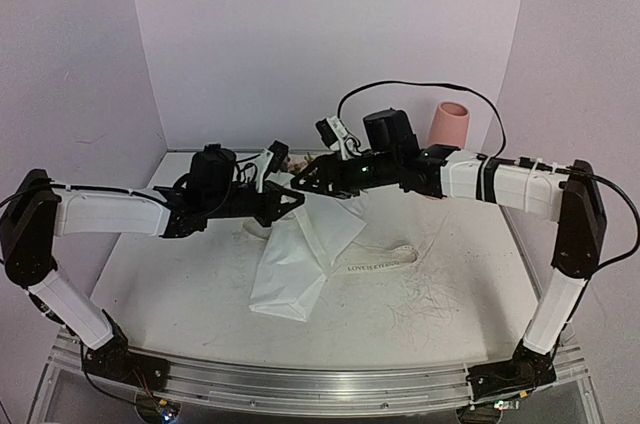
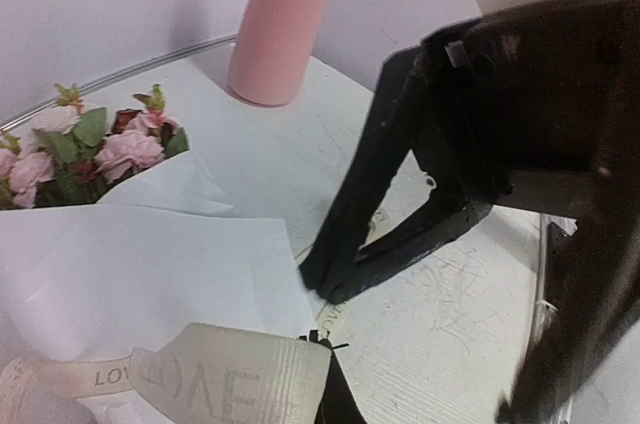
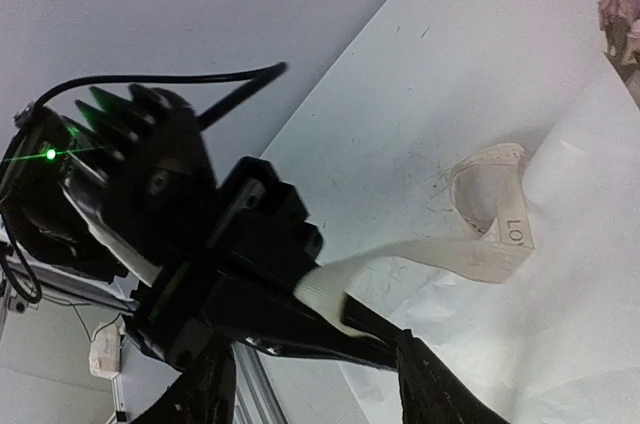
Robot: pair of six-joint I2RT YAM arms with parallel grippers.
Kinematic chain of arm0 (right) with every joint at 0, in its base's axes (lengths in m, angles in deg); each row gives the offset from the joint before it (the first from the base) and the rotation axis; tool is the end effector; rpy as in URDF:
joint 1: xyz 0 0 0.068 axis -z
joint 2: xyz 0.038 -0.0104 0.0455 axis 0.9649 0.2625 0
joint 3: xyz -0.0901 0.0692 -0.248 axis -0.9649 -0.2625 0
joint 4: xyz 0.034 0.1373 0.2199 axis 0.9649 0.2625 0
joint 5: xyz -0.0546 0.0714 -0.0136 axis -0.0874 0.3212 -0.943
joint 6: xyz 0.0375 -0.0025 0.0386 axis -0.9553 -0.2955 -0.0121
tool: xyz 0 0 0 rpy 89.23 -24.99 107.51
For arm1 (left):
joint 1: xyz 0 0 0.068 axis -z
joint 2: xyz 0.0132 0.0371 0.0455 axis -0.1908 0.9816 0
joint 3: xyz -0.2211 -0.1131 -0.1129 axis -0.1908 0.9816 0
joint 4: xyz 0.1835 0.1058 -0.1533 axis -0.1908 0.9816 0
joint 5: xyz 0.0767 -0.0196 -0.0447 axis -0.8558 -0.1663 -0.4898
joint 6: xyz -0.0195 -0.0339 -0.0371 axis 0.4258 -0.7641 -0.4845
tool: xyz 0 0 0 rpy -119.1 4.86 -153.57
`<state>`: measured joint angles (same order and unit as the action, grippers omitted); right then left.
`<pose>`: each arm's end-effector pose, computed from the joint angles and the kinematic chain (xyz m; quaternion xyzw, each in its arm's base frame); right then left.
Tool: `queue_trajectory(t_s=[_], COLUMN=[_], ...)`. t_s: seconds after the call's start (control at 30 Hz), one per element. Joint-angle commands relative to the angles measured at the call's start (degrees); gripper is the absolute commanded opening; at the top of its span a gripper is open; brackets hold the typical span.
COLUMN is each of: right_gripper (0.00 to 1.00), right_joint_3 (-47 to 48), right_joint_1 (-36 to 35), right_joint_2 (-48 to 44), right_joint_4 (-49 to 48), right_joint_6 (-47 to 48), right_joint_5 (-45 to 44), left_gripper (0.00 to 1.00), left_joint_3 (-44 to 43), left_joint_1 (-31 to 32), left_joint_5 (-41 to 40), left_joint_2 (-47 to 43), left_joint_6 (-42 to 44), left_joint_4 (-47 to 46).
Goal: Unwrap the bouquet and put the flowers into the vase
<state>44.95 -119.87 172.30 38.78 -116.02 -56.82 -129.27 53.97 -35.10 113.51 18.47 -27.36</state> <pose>0.2906 0.3176 0.3261 -0.2628 0.6874 0.5573 0.3846 0.2462 -0.2468 0.2519 0.3288 0.7297 -0.3916 0.4539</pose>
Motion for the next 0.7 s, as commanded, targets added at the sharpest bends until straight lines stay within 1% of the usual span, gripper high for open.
queue_trajectory(t_s=[0.0,0.03,0.07,0.17,0.27,0.3,0.4,0.47,0.5,0.53,0.57,0.6,0.63,0.67], right_gripper=[0.65,0.67,0.68,0.69,0.69,0.70,0.72,0.73,0.73,0.74,0.75,0.78,0.81,0.87], right_joint_3=[-3.96,-4.76,-5.67,-7.47,-8.63,-9.01,-10.48,-12.01,-13.03,-13.96,-15.05,-16.00,-16.67,-17.17], right_joint_1=[0.42,0.57,0.76,1.28,1.79,1.81,2.15,3.15,3.99,5.11,6.13,7.01,7.76,7.98], right_joint_2=[-5.42,-6.19,-6.62,-7.38,-7.32,-7.30,-7.39,-7.39,-7.30,-7.14,-6.89,-6.55,-6.21,-6.02], right_joint_4=[-1.19,-1.19,-1.14,-0.95,-0.08,0.51,2.95,4.00,4.22,4.30,4.34,4.34,4.34,4.35], right_joint_6=[0.77,0.81,0.86,0.82,0.72,0.61,-0.43,-2.57,-3.78,-4.98,-5.85,-6.26,-6.36,-6.21], right_joint_5=[-9.11,-10.29,-11.74,-13.72,-16.42,-18.07,-24.96,-28.40,-29.07,-28.90,-27.93,-26.72,-25.89,-26.29], left_gripper=[0.00,0.00,0.00,0.00,0.00,0.00,0.07,0.12,0.34,0.73,0.94,0.99,1.00,1.00], left_joint_3=[3.13,3.39,3.38,1.55,-1.18,-2.22,-5.13,-5.61,-5.53,-5.31,-5.06,-5.08,-5.31,-5.20], left_joint_1=[-6.66,-9.95,-11.88,-16.72,-20.21,-21.80,-26.07,-27.58,-28.01,-28.16,-28.18,-28.14,-28.06,-28.02], left_joint_5=[-6.48,-5.96,-6.44,-13.89,-24.60,-26.87,-37.22,-44.63,-46.79,-48.37,-48.28,-45.97,-42.33,-37.26], left_joint_2=[-8.33,-9.07,-9.78,-10.86,-10.55,-10.03,-8.08,-7.42,-7.30,-7.24,-7.23,-7.19,-7.11,-7.19], left_joint_6=[-2.09,-3.53,-4.25,-5.12,-6.72,-7.45,-10.51,-12.48,-13.45,-14.24,-14.56,-14.26,-13.63,-12.78], left_joint_4=[1.77,3.11,4.97,12.40,18.00,20.12,25.41,27.23,27.53,27.64,27.63,27.61,27.59,27.02])
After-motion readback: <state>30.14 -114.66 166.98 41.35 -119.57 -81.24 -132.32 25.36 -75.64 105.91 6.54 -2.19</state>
